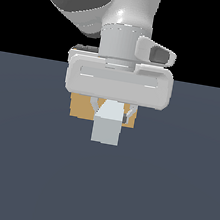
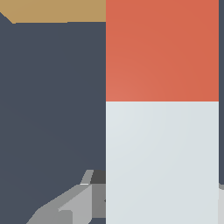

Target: Insert the peg into the horizontal hole in a box.

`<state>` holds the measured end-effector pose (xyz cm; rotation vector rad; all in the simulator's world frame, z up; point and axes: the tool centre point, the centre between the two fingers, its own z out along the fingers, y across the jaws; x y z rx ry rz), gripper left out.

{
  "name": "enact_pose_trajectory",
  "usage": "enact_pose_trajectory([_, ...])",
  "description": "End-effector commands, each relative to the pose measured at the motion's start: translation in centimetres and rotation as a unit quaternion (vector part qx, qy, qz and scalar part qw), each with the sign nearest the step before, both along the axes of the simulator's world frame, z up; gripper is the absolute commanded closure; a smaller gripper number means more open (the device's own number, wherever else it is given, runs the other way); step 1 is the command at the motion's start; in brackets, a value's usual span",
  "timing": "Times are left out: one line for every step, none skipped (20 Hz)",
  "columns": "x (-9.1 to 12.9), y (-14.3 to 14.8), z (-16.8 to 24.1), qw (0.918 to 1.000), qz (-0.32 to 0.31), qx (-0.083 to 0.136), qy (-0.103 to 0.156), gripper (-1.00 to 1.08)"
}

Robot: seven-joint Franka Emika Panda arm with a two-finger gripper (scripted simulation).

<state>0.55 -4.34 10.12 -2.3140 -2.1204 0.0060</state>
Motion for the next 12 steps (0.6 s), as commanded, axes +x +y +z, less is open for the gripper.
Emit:
enact_pose_trajectory([0.05,0.04,0.37,1.0000,0.007,0.000,-0.002,1.08])
enact_pose_trajectory([0.04,0.04,0.39,1.0000,0.007,0.000,-0.002,1.08])
enact_pose_trajectory([0.04,0.03,0.38,1.0000,0.007,0.000,-0.002,1.08])
enact_pose_trajectory([0.05,0.02,0.38,1.0000,0.007,0.000,-0.002,1.08])
enact_pose_trajectory([0.05,0.02,0.38,1.0000,0.007,0.000,-0.002,1.08])
enact_pose_trajectory([0.05,0.02,0.38,1.0000,0.007,0.000,-0.002,1.08])
enact_pose_trajectory([0.05,0.02,0.38,1.0000,0.007,0.000,-0.002,1.08])
enact_pose_trajectory([-0.11,0.02,0.12,1.0000,0.006,0.000,0.000,1.08])
enact_pose_trajectory([-0.04,0.00,0.23,1.0000,0.007,0.000,-0.001,1.08])
enact_pose_trajectory([0.13,-0.04,0.51,1.0000,0.007,0.000,-0.003,1.08])
enact_pose_trajectory([0.20,-0.06,0.62,1.0000,0.007,0.000,-0.004,1.08])
enact_pose_trajectory([0.20,-0.06,0.62,1.0000,0.007,0.000,-0.004,1.08])
